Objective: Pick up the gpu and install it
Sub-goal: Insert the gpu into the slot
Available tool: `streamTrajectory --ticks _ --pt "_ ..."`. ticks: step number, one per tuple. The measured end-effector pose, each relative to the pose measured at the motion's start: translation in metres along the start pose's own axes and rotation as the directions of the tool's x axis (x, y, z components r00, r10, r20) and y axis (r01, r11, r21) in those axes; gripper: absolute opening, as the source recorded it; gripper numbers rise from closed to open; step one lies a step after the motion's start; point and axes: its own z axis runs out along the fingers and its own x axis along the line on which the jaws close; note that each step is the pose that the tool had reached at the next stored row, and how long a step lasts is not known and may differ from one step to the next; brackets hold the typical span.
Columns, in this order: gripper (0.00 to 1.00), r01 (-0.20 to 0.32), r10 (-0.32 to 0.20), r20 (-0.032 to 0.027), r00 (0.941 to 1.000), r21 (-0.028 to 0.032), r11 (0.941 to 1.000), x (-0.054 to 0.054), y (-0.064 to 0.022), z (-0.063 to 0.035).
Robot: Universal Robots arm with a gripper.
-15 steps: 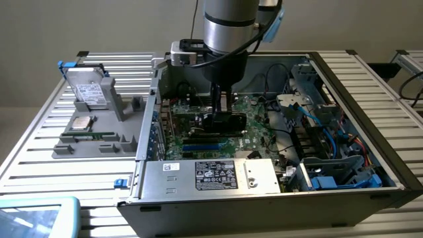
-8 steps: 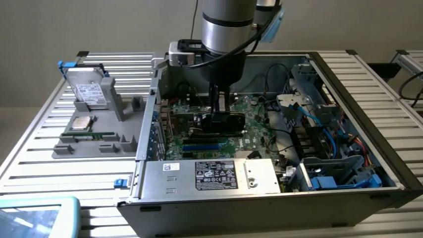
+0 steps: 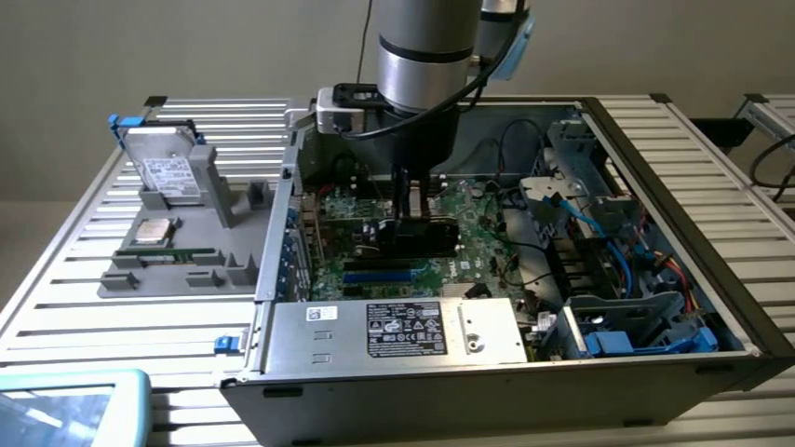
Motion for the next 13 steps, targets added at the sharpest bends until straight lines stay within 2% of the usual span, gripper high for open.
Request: streamTrajectory --ticks 4,13 --pt "0.27 0.0 0.0 -0.0002 1.0 -0.0088 1.0 0.0 0.0011 0.001" --pt "0.27 0.0 0.0 -0.0003 1.0 -0.0089 1.0 0.0004 0.0026 0.0042"
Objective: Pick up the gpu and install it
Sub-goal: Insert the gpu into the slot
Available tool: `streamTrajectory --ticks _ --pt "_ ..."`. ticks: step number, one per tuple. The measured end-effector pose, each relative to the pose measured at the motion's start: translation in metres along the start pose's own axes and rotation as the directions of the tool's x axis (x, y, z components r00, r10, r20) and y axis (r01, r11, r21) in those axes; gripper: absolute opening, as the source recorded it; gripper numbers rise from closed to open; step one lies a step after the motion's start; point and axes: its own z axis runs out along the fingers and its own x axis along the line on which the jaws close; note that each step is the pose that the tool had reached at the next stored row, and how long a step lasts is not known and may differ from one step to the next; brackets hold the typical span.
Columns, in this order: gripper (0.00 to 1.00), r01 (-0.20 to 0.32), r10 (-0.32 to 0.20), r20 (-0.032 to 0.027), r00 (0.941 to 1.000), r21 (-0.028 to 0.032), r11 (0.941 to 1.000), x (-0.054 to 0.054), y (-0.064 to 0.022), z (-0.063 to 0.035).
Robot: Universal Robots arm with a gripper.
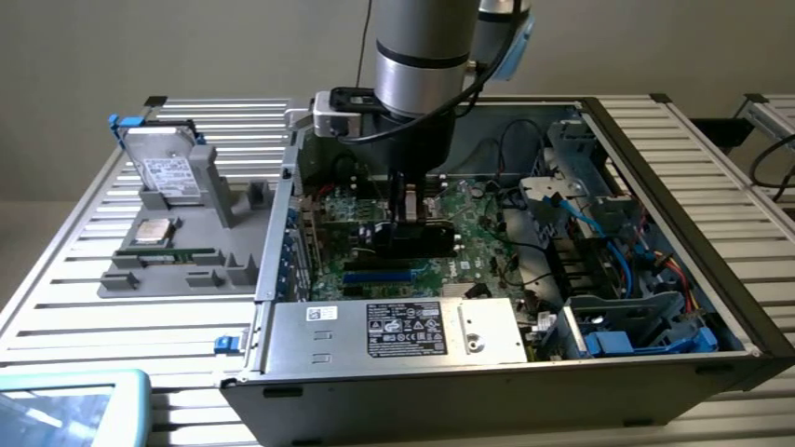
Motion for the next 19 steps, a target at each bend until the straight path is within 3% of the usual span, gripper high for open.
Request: streamTrajectory --ticks 13,19 --pt "0.27 0.0 0.0 -0.0003 1.0 0.0 1.0 -0.0001 0.0016 0.001" --pt "0.27 0.0 0.0 -0.0003 1.0 0.0001 1.0 -0.0002 0.0037 0.0079"
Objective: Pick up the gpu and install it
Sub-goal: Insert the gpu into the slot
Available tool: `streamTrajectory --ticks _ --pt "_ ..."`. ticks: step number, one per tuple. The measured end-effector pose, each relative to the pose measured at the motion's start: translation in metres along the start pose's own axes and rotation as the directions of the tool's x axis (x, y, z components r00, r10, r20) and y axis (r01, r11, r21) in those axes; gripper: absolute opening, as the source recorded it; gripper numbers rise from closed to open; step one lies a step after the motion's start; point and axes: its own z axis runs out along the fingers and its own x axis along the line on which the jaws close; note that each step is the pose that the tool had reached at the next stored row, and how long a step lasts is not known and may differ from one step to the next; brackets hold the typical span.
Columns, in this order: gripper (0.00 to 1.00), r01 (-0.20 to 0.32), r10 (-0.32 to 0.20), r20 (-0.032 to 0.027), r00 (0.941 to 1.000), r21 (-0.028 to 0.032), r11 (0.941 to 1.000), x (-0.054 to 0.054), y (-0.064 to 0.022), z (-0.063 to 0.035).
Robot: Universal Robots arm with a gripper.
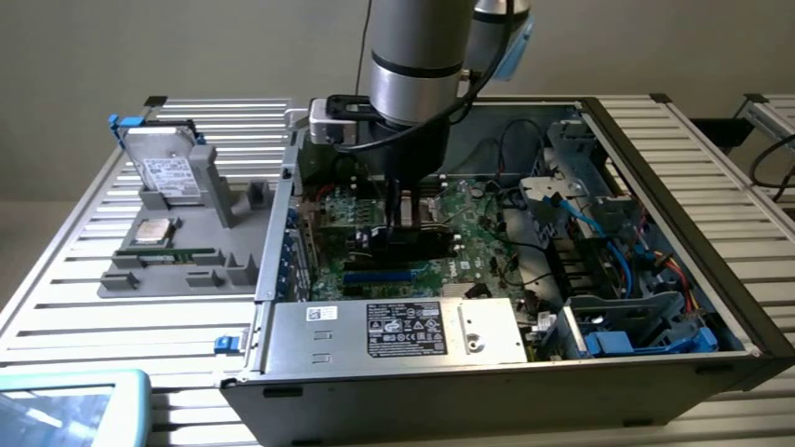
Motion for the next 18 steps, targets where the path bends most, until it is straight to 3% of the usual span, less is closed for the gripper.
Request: streamTrajectory --ticks 18 --pt "0.27 0.0 0.0 -0.0004 1.0 -0.0001 1.0 0.0004 0.0036 0.0095"
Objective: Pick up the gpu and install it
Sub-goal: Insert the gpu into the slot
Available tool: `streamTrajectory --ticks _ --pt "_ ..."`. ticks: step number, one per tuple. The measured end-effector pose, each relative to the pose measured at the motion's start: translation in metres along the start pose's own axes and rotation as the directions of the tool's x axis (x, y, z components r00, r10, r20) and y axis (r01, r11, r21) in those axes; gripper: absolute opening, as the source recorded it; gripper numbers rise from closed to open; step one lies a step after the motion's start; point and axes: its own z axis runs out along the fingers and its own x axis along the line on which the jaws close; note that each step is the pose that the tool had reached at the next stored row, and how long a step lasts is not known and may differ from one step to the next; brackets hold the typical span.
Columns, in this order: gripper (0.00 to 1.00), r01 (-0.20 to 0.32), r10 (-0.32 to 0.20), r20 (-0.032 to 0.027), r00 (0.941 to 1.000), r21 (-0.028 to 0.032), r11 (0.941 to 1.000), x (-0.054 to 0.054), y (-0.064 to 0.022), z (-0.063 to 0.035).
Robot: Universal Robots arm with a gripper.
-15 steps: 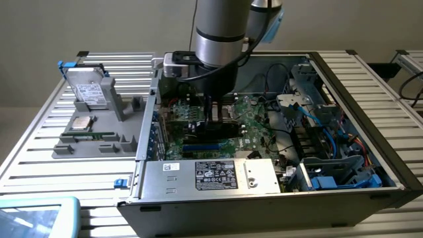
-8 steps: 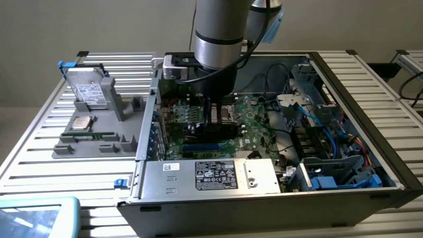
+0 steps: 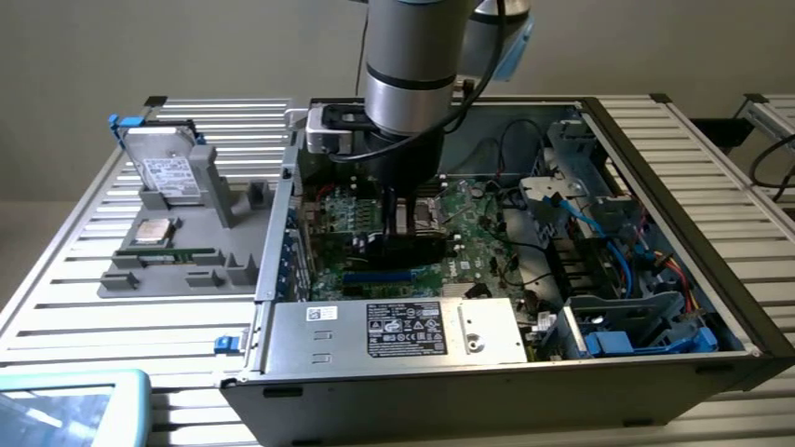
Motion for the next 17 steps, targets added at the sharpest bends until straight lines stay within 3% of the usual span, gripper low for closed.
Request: streamTrajectory --ticks 17 --pt "0.27 0.0 0.0 -0.0001 1.0 -0.0007 1.0 -0.0001 0.0051 0.0091"
